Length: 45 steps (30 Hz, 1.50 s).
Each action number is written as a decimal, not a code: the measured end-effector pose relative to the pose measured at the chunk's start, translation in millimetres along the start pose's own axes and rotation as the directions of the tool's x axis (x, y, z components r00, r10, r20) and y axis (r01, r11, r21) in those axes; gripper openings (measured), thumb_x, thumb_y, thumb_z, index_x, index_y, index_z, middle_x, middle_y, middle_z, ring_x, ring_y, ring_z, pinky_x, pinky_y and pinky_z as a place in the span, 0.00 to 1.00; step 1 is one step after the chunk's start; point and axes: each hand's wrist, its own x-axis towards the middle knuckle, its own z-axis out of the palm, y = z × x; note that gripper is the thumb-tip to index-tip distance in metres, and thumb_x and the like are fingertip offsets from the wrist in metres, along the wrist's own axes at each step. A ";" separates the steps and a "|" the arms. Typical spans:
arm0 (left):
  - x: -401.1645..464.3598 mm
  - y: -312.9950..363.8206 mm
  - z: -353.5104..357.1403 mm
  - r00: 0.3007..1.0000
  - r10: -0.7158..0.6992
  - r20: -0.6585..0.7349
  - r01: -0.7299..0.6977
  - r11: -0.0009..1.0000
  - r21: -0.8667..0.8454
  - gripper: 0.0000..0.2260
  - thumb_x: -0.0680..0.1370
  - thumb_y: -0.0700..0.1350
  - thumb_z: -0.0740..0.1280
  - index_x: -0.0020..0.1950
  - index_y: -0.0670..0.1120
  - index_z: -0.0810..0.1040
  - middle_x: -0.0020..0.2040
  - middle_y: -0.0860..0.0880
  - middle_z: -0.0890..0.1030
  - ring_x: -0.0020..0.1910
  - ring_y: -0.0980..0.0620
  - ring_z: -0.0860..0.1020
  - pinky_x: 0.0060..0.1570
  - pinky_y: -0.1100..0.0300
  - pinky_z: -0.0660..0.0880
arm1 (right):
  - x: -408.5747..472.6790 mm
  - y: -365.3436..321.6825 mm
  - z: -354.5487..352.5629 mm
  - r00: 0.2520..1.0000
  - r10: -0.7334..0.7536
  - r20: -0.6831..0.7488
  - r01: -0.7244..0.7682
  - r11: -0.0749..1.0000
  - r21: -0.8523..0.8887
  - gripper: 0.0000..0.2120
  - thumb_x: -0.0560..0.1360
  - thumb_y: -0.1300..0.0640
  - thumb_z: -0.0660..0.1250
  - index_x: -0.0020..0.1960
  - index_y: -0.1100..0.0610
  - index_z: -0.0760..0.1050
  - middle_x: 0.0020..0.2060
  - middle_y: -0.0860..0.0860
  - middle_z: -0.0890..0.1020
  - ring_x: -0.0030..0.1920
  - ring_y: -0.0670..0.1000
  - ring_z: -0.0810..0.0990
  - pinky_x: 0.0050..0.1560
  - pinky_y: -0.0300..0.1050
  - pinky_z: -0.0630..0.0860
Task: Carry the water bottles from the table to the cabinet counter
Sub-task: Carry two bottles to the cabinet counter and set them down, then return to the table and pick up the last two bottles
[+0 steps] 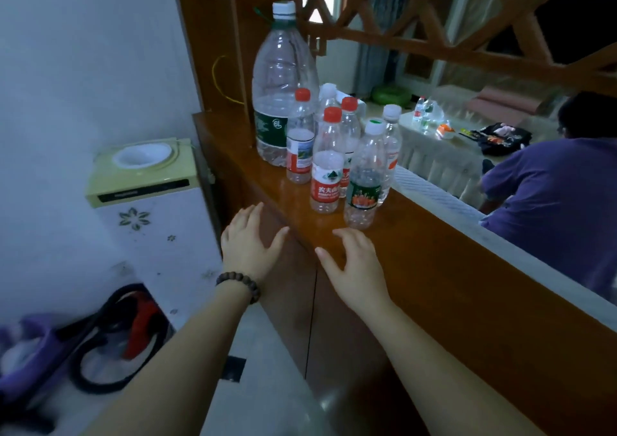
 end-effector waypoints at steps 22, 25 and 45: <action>-337.2 -217.9 -245.5 0.535 -0.654 -0.536 0.819 0.557 0.138 0.35 0.71 0.64 0.51 0.74 0.47 0.65 0.72 0.46 0.68 0.71 0.45 0.65 0.68 0.48 0.60 | -204.8 -275.7 202.3 0.487 -0.733 0.474 0.610 0.674 0.416 0.27 0.75 0.44 0.59 0.65 0.63 0.73 0.65 0.59 0.75 0.69 0.59 0.68 0.71 0.52 0.63; -411.3 -220.8 -268.2 0.411 -0.709 -0.573 0.893 0.440 0.096 0.33 0.73 0.62 0.53 0.74 0.47 0.63 0.73 0.46 0.66 0.73 0.47 0.62 0.70 0.49 0.57 | -272.5 -302.7 208.8 0.392 -0.791 0.469 0.621 0.604 0.499 0.29 0.73 0.43 0.57 0.60 0.65 0.76 0.60 0.62 0.78 0.64 0.62 0.73 0.66 0.54 0.68; -894.9 -71.3 -348.5 -0.435 -0.491 -0.754 0.899 -0.203 -0.387 0.30 0.78 0.59 0.58 0.76 0.47 0.58 0.74 0.48 0.64 0.74 0.50 0.58 0.71 0.52 0.54 | -753.6 -349.6 81.1 -0.461 -0.830 0.313 0.473 0.068 0.878 0.20 0.78 0.50 0.62 0.65 0.59 0.72 0.68 0.55 0.70 0.72 0.54 0.63 0.70 0.47 0.59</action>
